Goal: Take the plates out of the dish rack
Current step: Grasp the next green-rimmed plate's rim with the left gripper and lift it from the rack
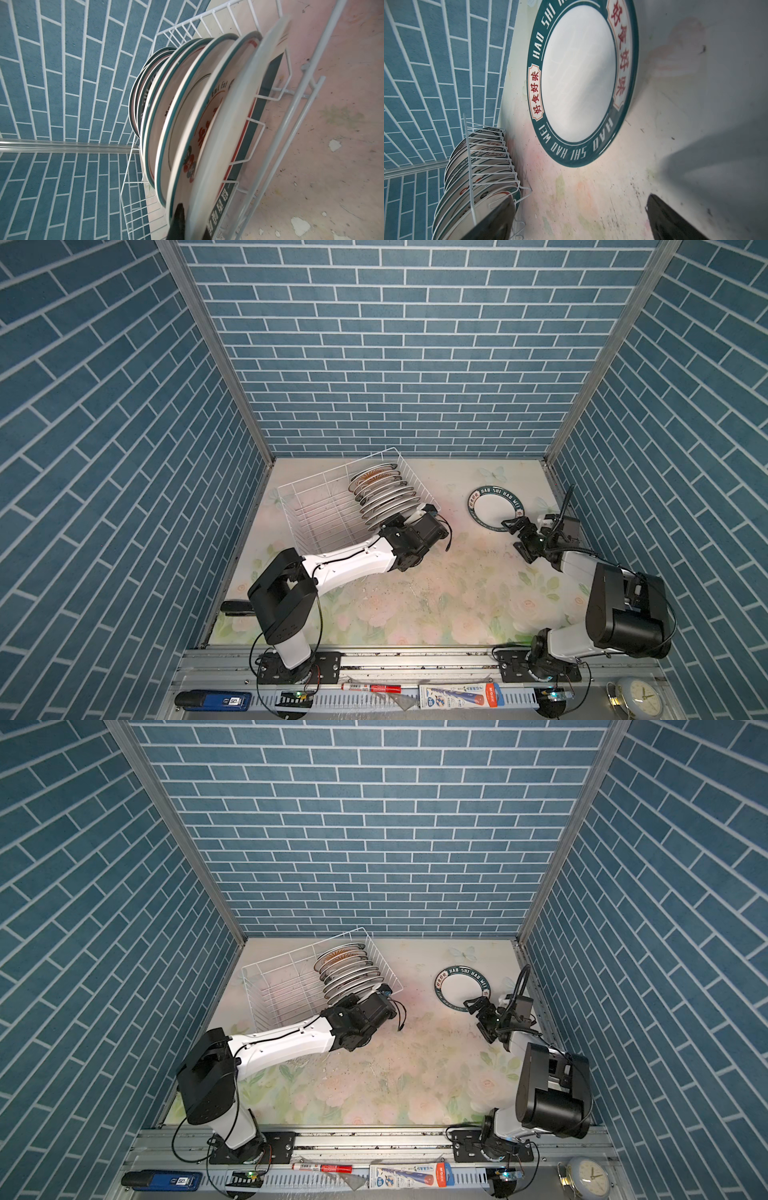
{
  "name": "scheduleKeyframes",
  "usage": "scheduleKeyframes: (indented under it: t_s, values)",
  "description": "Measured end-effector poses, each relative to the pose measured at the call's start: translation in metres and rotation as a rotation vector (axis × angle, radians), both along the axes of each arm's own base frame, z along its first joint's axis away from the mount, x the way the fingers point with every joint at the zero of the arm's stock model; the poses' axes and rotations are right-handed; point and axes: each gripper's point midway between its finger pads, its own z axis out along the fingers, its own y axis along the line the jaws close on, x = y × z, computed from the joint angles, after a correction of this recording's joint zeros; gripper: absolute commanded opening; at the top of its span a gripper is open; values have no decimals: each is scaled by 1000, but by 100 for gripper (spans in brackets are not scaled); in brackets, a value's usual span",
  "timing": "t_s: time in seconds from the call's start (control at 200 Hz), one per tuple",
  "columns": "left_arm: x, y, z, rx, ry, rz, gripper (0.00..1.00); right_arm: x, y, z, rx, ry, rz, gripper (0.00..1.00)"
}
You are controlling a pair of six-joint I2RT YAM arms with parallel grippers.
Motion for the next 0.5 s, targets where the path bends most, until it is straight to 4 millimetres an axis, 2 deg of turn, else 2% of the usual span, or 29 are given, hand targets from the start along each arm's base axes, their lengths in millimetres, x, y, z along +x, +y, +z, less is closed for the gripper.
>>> scheduleKeyframes:
  t_s: [0.29, 0.5]
  values:
    - [-8, 3, 33, -64, -54, -10, 0, 3, 2, -2, 12, -12, 13, 99]
    - [-17, 2, 42, -61, -62, -29, 0, 4, 4, 1, 19, -24, 21, 99]
